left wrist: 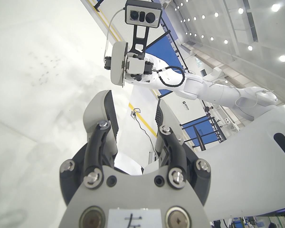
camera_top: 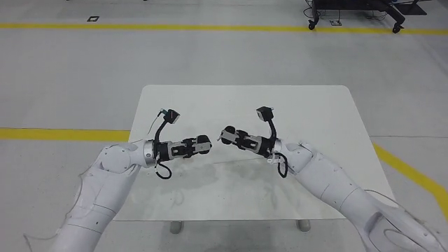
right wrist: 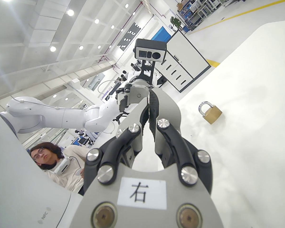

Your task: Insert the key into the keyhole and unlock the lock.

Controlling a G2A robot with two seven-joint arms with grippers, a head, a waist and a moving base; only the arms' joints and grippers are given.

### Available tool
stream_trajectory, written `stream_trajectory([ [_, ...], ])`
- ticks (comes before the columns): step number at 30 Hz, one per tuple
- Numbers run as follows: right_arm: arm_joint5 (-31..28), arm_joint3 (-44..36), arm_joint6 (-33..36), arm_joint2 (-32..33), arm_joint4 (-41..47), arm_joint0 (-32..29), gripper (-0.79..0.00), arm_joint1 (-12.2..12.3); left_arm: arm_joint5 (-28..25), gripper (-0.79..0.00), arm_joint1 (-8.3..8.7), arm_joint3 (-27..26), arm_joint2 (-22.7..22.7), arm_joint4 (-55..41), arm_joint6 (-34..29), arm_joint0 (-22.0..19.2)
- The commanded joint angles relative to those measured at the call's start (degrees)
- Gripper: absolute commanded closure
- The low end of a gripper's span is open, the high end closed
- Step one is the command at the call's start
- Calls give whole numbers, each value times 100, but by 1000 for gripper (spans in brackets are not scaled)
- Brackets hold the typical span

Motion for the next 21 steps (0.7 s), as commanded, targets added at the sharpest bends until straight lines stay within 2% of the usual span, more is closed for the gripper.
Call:
stream_trajectory([
  [1,0,56,86,-29,69,24,0,-51,-17,-345,11,9,21,-10,18,-4],
  [5,0,165,262,-79,211,69,0,-167,-45,-296,29,61,56,-16,46,-21],
  [16,0,438,647,-73,417,135,0,-409,49,-256,32,118,182,179,278,-47],
  [17,0,458,668,-62,423,137,0,-425,65,-243,30,118,201,193,293,-51],
  [19,0,495,717,-38,429,140,0,-455,82,-154,29,124,230,217,323,-60],
  [21,0,529,755,-9,442,135,0,-481,94,-108,30,130,247,233,344,-68],
])
